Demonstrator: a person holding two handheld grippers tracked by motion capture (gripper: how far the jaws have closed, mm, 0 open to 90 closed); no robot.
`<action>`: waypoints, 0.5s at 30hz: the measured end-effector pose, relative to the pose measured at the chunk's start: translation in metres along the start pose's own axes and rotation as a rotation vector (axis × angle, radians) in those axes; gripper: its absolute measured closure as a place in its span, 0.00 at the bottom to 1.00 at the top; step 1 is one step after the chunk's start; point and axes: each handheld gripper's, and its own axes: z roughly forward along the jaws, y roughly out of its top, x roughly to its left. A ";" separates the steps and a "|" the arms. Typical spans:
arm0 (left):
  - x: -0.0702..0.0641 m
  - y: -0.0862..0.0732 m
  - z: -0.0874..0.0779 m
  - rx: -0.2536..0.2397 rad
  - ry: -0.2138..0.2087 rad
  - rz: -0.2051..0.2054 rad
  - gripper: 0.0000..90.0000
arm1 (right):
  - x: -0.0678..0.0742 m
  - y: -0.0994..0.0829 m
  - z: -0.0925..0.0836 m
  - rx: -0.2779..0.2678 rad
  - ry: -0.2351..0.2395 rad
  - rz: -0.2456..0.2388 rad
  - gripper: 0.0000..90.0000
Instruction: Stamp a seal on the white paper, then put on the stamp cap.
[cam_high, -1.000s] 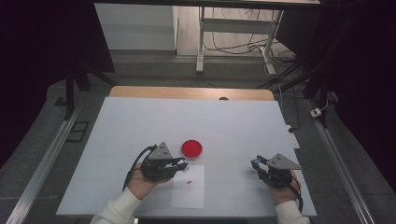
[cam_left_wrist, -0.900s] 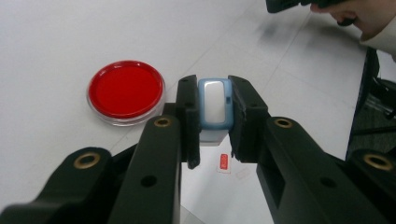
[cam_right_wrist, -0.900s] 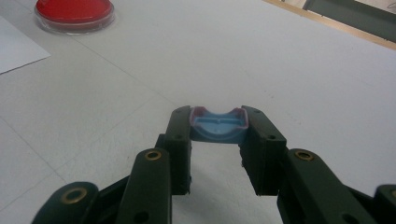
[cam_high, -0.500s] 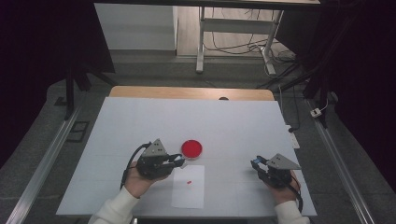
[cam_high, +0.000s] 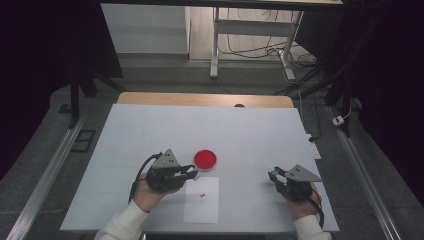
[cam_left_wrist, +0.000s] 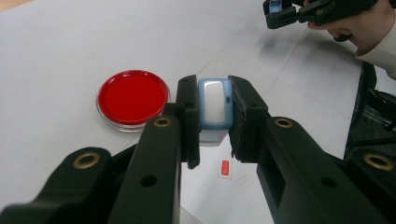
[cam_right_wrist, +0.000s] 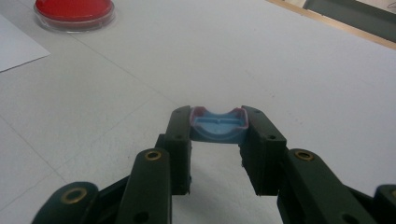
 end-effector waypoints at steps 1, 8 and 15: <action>0.000 0.000 0.000 -0.001 0.001 -0.002 0.83 | 0.000 0.000 0.000 0.000 0.000 0.000 0.71; -0.001 -0.001 0.001 -0.002 0.005 -0.002 0.83 | 0.001 0.000 0.000 -0.002 0.000 -0.002 0.72; 0.000 -0.001 0.001 -0.003 0.007 -0.004 0.83 | 0.008 0.004 0.001 -0.019 0.028 -0.010 0.72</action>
